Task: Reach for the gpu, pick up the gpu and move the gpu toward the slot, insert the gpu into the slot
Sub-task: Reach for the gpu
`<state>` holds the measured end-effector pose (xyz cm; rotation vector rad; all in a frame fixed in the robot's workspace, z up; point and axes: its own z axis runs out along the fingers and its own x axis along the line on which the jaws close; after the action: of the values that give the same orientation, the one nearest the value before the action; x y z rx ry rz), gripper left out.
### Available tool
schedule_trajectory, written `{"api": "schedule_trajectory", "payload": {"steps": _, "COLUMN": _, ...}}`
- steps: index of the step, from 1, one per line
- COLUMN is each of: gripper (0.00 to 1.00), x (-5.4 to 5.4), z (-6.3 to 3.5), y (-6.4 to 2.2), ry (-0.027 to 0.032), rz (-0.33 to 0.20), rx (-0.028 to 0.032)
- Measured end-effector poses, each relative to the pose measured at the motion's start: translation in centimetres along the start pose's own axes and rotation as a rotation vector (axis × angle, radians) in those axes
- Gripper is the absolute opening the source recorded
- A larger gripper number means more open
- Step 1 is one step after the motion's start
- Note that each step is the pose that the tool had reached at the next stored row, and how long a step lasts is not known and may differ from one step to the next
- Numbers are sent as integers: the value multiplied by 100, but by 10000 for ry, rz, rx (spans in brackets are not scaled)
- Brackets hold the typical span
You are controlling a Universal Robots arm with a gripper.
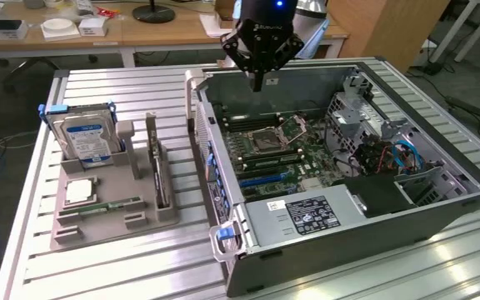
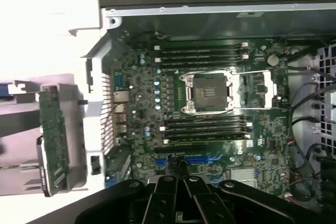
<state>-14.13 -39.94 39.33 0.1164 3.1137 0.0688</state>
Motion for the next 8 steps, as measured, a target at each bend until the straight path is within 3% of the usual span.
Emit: {"api": "schedule_trajectory", "payload": {"steps": 8, "gripper": 10, "x": 362, "z": -10, "y": -33, "ry": -1, "rz": 1, "rx": 0}}
